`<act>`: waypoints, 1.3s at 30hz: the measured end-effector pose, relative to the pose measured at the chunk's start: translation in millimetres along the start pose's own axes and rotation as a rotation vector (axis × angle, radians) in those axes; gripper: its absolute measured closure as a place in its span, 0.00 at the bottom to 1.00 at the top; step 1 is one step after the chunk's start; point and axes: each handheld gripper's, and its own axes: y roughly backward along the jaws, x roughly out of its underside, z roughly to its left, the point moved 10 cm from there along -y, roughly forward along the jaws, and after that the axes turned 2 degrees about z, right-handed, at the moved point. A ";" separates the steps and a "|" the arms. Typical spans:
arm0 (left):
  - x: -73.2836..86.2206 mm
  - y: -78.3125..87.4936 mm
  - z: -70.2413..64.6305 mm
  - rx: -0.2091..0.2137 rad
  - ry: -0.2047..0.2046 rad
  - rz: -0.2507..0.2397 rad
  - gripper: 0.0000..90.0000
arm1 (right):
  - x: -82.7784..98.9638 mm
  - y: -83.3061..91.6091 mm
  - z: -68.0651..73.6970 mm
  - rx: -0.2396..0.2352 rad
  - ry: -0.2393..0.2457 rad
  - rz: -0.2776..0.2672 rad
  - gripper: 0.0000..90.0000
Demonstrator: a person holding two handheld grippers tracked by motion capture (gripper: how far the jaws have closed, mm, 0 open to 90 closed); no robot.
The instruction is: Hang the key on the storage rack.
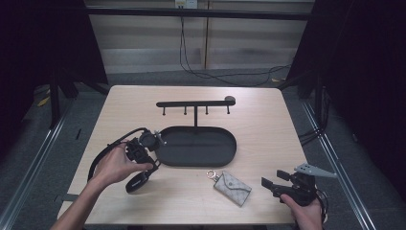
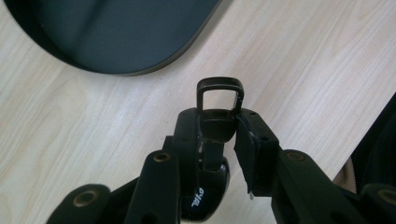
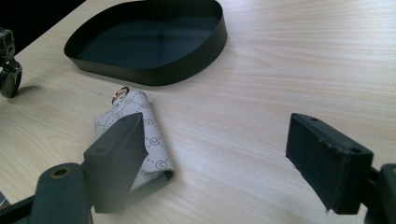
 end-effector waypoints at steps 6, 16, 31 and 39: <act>0.5 10.5 4.2 -0.021 0.003 -0.019 0.78 | 0.0 -0.4 -0.4 0.001 -0.001 0.000 0.22; 5.9 29.8 11.3 -0.037 0.025 -0.032 0.79 | 0.0 -0.2 -0.6 0.003 -0.003 0.000 0.22; 6.2 54.6 20.3 -0.077 0.048 -0.048 0.79 | 0.2 -0.6 -0.9 0.004 -0.005 0.002 0.22; 5.5 66.8 27.4 -0.084 0.082 -0.051 0.79 | 0.3 -0.8 -0.9 0.004 -0.005 0.004 0.22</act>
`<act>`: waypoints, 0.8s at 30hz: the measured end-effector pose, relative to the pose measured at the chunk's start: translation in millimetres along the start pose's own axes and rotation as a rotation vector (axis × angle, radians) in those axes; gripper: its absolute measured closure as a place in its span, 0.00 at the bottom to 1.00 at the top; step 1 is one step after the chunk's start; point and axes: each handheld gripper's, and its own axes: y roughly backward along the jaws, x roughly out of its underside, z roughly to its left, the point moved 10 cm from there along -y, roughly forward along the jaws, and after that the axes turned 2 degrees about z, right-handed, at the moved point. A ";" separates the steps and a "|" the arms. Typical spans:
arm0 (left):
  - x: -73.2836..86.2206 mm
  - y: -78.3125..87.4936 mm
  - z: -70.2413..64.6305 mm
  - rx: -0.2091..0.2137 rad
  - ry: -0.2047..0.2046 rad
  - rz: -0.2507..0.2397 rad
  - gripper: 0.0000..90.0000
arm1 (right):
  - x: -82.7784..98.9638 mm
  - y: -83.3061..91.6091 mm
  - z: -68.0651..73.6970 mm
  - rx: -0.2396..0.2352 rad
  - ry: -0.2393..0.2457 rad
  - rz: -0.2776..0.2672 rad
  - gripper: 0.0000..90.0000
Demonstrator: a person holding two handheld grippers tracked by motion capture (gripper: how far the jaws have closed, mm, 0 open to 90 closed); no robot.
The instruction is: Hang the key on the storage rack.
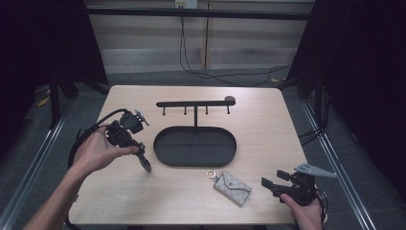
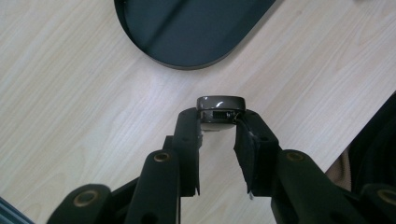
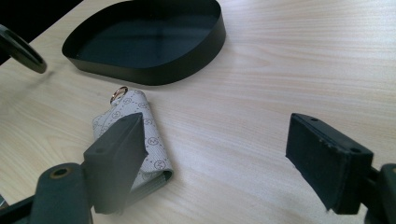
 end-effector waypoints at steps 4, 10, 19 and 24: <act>-0.7 3.0 3.1 -0.012 0.002 0.008 0.79 | 0.0 -0.2 0.0 0.000 -0.001 0.001 0.22; -4.8 9.8 7.7 -0.015 0.020 0.020 0.79 | 0.1 -0.4 -0.2 -0.001 -0.003 0.001 0.22; -19.8 17.7 14.2 -0.010 0.041 0.050 0.79 | 0.0 -0.4 -0.3 -0.003 -0.004 0.000 0.22; -29.1 20.8 18.3 -0.023 0.043 0.057 0.79 | 0.1 -0.3 0.0 -0.003 -0.005 0.001 0.22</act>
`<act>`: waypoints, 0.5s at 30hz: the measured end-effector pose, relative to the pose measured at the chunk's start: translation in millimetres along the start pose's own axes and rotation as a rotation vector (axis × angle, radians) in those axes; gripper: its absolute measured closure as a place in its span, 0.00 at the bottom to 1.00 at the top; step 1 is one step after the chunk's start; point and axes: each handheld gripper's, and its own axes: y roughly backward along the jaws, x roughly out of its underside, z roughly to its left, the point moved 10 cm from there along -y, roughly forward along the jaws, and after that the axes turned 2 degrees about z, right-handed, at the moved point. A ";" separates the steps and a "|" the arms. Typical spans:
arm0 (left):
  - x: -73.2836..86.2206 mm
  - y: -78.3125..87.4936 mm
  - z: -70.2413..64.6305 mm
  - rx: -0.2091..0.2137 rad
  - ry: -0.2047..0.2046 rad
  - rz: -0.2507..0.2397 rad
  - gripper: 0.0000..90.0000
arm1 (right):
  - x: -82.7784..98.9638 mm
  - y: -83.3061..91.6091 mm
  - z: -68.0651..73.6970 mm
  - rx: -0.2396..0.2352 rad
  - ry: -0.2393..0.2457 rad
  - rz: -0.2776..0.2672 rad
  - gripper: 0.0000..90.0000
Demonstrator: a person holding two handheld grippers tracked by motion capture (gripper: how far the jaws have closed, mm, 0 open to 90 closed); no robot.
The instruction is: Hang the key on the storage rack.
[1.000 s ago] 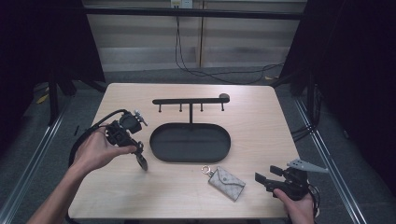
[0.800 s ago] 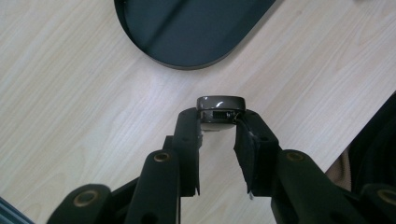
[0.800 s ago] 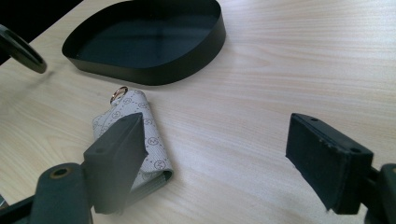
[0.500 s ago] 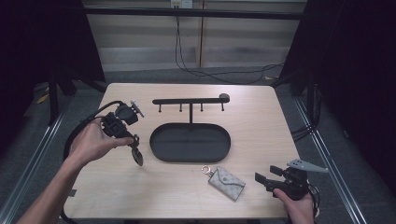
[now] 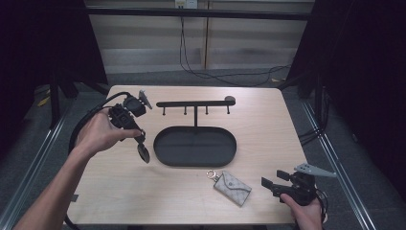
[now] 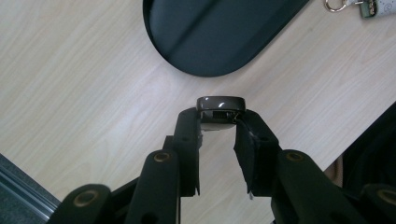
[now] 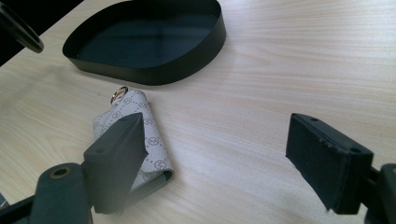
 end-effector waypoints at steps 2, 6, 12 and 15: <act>-4.0 0.5 0.2 0.005 -0.005 0.006 0.79 | 0.0 0.1 0.0 0.000 0.000 0.000 0.22; -12.8 1.8 1.8 0.006 0.005 0.013 0.79 | 0.0 0.0 0.1 -0.003 0.001 -0.001 0.22; -25.7 0.3 4.1 0.001 0.027 0.024 0.79 | 0.2 -0.1 0.5 -0.004 0.003 0.001 0.22; -30.6 -0.1 5.3 0.001 0.030 0.029 0.79 | 0.2 -0.1 0.6 -0.005 0.003 0.001 0.22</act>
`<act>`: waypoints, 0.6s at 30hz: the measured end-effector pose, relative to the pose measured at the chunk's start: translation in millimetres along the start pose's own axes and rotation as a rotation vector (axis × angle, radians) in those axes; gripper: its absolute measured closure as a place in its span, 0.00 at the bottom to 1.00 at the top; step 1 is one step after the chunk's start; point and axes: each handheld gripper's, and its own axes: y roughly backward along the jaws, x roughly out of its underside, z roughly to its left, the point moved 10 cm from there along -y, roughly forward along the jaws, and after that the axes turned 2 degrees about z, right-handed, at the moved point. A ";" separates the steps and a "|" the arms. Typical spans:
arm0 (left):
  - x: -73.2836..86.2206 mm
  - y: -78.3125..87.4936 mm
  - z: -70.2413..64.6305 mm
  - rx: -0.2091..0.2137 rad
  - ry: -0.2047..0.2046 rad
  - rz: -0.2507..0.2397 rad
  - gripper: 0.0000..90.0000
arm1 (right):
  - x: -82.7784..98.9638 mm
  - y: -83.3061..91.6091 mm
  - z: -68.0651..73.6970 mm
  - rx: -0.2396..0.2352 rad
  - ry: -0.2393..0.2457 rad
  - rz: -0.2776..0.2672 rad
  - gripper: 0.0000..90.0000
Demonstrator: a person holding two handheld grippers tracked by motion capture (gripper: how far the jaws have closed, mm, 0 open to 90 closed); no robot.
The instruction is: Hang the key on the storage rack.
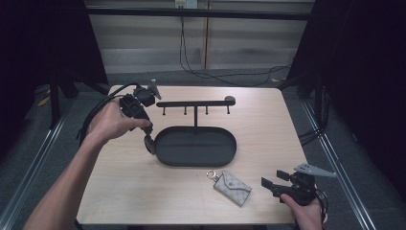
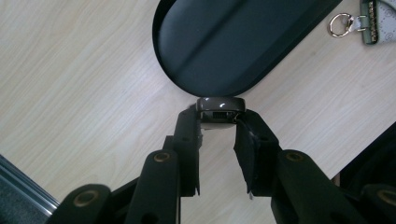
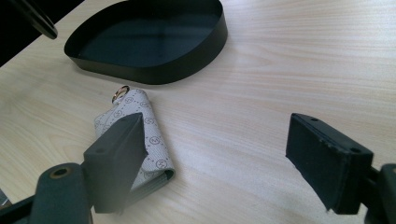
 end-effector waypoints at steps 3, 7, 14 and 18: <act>-3.1 -0.7 -1.0 0.006 0.003 0.005 0.79 | 0.3 -0.3 0.0 -0.002 -0.003 0.004 0.22; -12.1 -2.6 -3.5 0.018 -0.002 0.020 0.79 | 0.3 -0.2 0.2 -0.003 -0.002 0.004 0.22; -23.7 -5.8 -1.6 0.013 0.016 0.042 0.79 | 0.6 -0.3 0.4 -0.006 -0.004 0.007 0.22; -31.9 -6.1 -0.8 0.015 0.038 0.047 0.79 | 0.6 -0.4 0.6 -0.009 -0.003 0.007 0.22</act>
